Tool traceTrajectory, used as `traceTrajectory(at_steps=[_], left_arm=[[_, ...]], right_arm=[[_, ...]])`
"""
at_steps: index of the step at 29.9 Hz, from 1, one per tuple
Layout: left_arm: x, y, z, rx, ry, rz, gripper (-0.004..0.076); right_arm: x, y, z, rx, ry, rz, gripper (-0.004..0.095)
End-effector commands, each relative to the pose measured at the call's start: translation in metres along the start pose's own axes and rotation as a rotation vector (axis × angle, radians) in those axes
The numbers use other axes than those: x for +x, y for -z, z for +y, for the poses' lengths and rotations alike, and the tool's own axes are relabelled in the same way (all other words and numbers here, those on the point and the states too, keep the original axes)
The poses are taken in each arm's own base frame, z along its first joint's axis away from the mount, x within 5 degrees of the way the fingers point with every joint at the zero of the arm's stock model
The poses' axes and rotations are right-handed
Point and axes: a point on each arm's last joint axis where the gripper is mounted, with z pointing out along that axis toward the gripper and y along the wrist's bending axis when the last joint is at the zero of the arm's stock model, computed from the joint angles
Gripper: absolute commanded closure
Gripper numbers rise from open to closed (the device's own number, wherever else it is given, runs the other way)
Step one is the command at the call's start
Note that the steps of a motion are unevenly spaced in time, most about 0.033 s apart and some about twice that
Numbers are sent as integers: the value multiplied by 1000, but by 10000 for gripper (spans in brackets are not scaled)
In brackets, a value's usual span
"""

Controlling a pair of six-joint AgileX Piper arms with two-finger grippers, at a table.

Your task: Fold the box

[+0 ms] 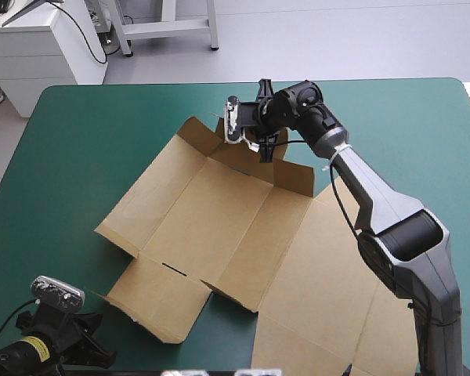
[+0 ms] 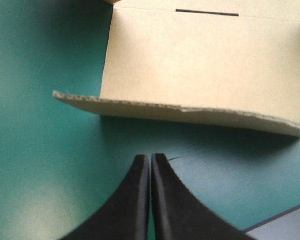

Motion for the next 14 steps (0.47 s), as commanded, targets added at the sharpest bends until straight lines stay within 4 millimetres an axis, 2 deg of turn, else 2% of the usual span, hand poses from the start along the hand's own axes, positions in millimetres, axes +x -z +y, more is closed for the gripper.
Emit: traceTrajectory(at_steps=[1, 7, 14], left_arm=[[-9, 5, -1, 7, -1, -63, 731], [-9, 5, -1, 7, -1, -63, 731], [-9, 5, -1, 7, -1, -63, 731]], right_arm=[[-26, 38, -9, 100, 47, -77, 929], [-56, 39, 5, 97, 120, -100, 929], [-67, 42, -4, 272, 92, -90, 929]])
